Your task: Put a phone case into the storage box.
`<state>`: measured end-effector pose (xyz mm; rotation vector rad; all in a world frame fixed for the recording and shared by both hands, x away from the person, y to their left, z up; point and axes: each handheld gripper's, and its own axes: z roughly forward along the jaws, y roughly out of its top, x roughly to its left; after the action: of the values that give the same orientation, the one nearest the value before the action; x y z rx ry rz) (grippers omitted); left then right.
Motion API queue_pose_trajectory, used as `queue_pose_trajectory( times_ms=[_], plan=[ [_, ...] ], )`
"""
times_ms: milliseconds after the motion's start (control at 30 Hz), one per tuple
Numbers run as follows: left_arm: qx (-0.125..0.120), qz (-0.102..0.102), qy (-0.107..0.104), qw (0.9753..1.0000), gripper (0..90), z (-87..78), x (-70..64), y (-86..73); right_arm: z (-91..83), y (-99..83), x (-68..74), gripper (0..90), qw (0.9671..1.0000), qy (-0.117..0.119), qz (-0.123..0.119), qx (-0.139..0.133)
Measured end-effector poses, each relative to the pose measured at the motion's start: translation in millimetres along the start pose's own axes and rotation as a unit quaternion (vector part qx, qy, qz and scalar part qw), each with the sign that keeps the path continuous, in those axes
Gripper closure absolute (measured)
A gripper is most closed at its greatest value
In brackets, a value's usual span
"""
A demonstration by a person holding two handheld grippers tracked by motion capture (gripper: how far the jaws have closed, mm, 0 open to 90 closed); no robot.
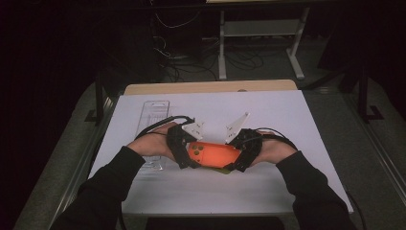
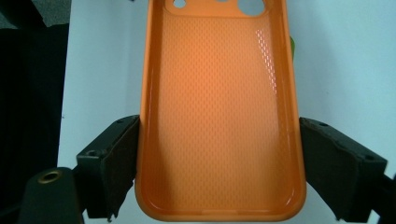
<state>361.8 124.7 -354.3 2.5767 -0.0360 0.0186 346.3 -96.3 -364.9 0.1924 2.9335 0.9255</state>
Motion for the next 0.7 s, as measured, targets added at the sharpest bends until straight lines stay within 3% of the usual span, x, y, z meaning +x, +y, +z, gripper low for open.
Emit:
queue_pose_trajectory(
  times_ms=[200,267,700],
  plan=[
    [0.006,0.000,-0.008,0.9999,4.2,9.4,-1.2,-2.7,0.5,2.7,1.3,15.4,0.9999,0.004,-0.008,-0.006],
    [0.012,0.001,-0.010,0.9999,5.0,11.7,-1.3,-2.8,0.1,3.6,3.7,15.5,1.0000,0.009,0.004,-0.001],
    [0.014,0.002,-0.020,0.9997,14.3,14.7,-1.0,-2.0,-1.2,3.5,3.2,15.4,0.9999,0.011,0.004,-0.003]
  ],
)
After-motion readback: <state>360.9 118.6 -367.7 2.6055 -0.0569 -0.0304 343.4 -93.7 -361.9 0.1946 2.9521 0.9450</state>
